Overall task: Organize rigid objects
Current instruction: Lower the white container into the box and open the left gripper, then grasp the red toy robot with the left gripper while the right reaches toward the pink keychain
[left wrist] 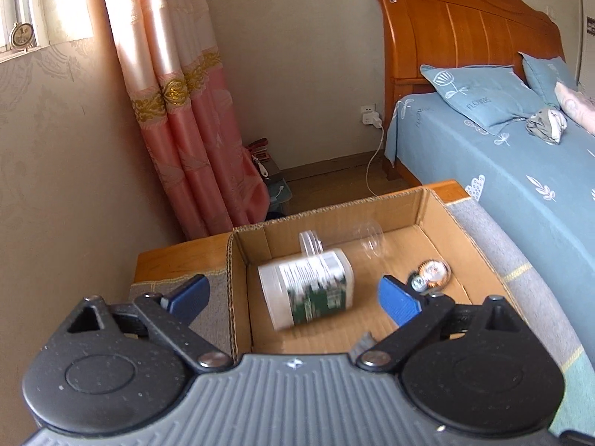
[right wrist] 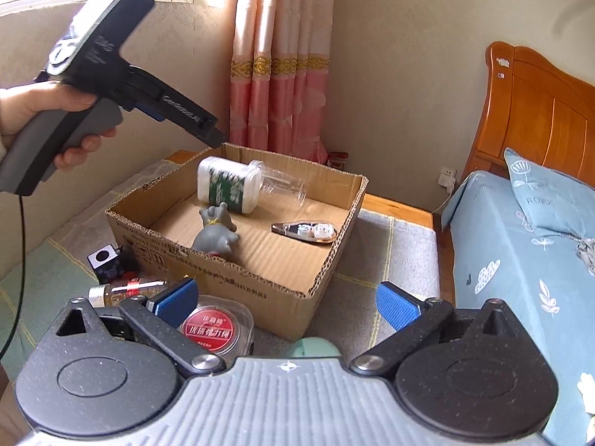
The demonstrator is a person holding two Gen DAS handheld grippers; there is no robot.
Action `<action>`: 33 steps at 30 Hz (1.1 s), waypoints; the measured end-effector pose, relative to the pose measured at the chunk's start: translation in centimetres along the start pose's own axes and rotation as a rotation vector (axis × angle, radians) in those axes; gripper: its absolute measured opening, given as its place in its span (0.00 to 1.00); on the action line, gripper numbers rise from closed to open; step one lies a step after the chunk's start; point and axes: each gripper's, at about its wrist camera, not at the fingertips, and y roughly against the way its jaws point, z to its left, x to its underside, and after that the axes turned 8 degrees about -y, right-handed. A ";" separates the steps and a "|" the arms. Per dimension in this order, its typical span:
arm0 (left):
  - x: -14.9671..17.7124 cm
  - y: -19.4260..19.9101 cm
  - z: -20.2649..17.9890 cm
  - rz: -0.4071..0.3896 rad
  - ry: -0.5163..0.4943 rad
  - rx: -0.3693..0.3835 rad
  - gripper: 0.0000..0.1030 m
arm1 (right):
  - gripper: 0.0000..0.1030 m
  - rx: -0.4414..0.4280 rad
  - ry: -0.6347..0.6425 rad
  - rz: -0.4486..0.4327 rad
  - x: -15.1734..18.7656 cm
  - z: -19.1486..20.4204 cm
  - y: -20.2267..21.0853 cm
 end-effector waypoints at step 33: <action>18.5 8.2 -7.7 0.003 -0.011 0.194 0.98 | 1.00 0.168 -0.050 0.163 11.5 1.4 -0.8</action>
